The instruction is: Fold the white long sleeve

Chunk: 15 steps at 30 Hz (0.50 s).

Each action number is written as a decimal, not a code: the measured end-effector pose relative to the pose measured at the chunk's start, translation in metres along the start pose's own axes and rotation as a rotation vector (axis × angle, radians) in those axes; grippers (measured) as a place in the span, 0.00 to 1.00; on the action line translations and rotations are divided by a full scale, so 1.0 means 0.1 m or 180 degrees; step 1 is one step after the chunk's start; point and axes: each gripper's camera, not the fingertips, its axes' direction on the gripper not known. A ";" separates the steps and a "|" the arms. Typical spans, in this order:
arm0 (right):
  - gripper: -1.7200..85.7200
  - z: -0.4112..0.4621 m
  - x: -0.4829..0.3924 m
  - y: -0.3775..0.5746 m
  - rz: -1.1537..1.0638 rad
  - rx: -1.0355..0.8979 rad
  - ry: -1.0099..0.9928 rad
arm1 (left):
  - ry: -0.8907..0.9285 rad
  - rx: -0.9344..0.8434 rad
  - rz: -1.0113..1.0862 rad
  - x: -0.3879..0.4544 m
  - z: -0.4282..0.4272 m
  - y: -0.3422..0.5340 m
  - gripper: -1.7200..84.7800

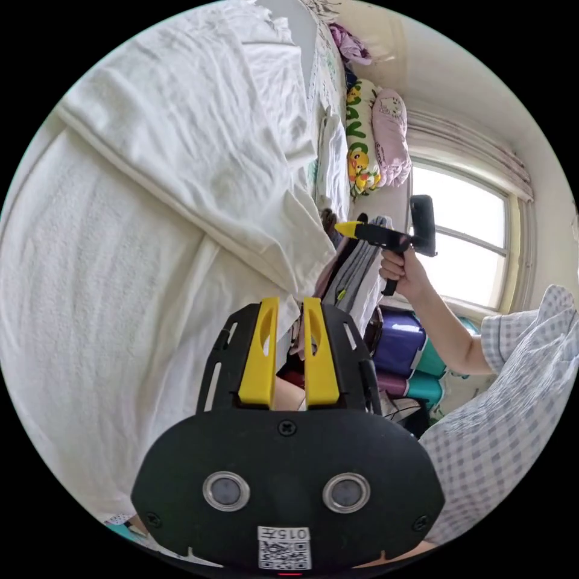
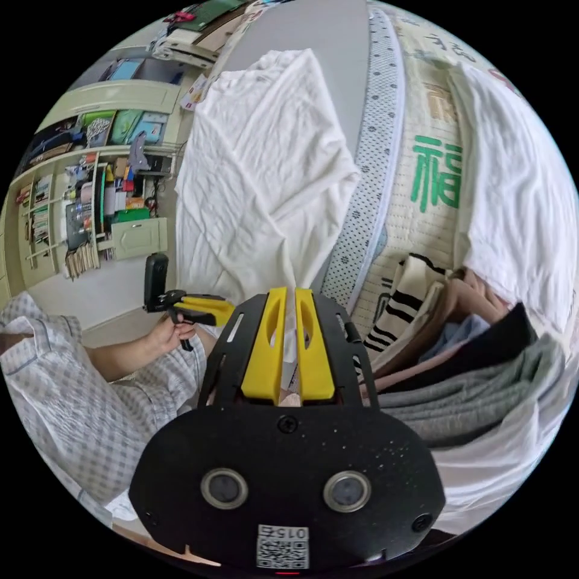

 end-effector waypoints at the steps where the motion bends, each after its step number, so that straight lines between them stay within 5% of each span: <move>1: 0.07 0.04 0.01 0.11 0.0037 -0.0042 0.0135 | -0.0136 -0.0071 0.0099 0.07 0.02 0.04 0.10; 15: 0.07 0.92 -0.06 0.74 0.0427 -0.0472 0.0233 | -0.0657 -0.0248 0.0141 0.31 -0.28 0.50 0.10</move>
